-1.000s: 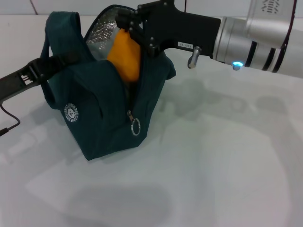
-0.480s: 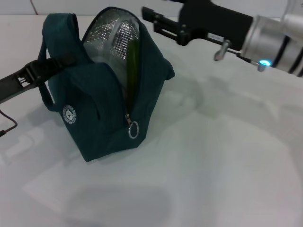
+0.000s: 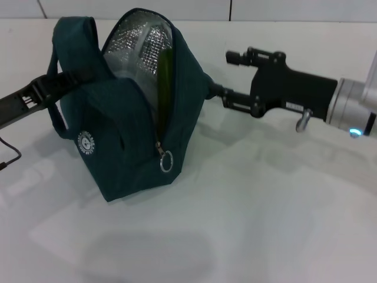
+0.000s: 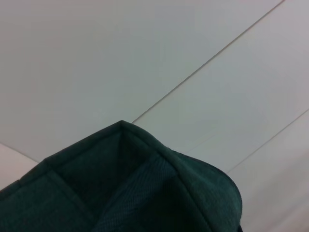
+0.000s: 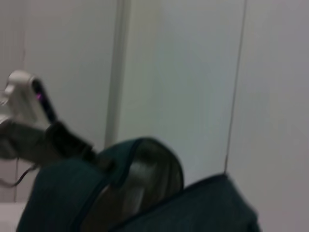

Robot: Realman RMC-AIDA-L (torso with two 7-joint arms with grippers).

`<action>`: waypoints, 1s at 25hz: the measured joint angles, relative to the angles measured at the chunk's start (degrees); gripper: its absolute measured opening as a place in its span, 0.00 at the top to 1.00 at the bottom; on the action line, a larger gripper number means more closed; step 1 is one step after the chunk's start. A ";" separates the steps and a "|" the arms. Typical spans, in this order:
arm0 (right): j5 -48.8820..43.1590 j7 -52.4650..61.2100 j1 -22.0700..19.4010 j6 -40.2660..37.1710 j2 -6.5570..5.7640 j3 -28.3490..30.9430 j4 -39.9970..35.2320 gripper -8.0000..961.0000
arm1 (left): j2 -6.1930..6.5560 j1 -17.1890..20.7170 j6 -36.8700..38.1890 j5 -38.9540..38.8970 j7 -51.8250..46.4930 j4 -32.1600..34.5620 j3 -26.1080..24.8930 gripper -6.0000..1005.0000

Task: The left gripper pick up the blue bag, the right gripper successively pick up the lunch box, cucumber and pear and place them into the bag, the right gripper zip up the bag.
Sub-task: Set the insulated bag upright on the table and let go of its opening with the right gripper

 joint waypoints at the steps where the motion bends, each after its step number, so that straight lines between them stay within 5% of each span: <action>1: -0.61 -0.08 -0.39 0.03 0.11 0.00 0.00 0.34 | 0.00 -0.05 0.01 0.00 -0.04 0.00 0.00 0.95; 25: -1.11 -1.13 3.76 6.70 1.14 -3.97 2.47 0.33 | -0.15 -0.01 0.03 0.01 0.02 0.00 0.00 0.95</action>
